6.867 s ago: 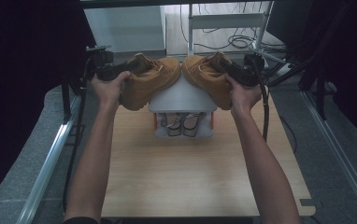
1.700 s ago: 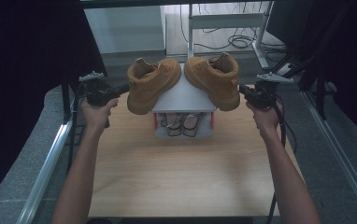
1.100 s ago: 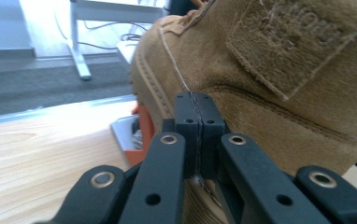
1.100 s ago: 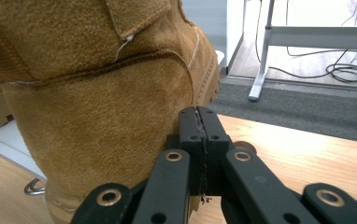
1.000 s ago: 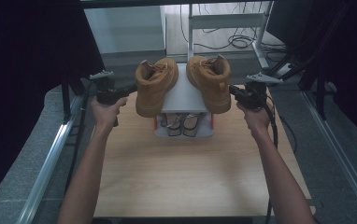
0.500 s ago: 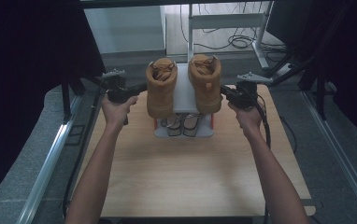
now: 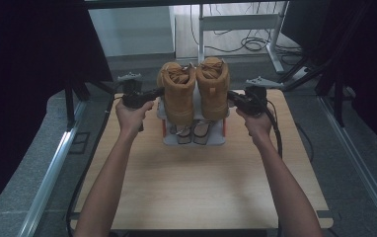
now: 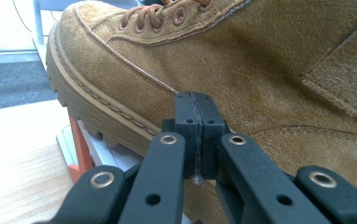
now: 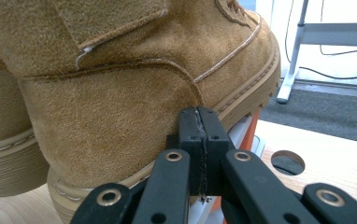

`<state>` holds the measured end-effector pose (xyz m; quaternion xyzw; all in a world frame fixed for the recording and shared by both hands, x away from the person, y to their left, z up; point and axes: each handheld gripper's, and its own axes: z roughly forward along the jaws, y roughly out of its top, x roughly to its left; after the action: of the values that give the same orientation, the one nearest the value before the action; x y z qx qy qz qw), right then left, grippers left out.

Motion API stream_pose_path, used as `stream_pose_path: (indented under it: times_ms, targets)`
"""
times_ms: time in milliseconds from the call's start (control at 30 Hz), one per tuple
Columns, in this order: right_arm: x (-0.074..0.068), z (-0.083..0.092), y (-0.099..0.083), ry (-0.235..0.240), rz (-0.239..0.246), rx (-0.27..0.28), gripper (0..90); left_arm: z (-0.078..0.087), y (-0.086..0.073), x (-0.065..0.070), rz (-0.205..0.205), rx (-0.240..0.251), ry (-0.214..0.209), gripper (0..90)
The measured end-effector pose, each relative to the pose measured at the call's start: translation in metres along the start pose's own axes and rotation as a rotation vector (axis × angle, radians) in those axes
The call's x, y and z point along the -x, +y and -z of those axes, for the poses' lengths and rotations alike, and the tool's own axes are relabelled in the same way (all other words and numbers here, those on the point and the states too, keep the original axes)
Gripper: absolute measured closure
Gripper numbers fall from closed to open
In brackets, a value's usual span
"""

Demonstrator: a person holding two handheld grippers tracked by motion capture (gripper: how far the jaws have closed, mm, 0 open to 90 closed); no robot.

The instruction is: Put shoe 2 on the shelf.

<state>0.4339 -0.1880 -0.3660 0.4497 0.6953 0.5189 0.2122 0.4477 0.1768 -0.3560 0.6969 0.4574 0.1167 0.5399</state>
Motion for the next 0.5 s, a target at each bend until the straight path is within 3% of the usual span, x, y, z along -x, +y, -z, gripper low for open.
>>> stream_pose_path:
  times_ms: [500]
  targets:
    - [-0.0065,-0.0056,-0.0012,0.009,-0.005,0.001,89.4,-0.0043,0.0014,0.0037,-0.014,-0.013,0.016,89.6]
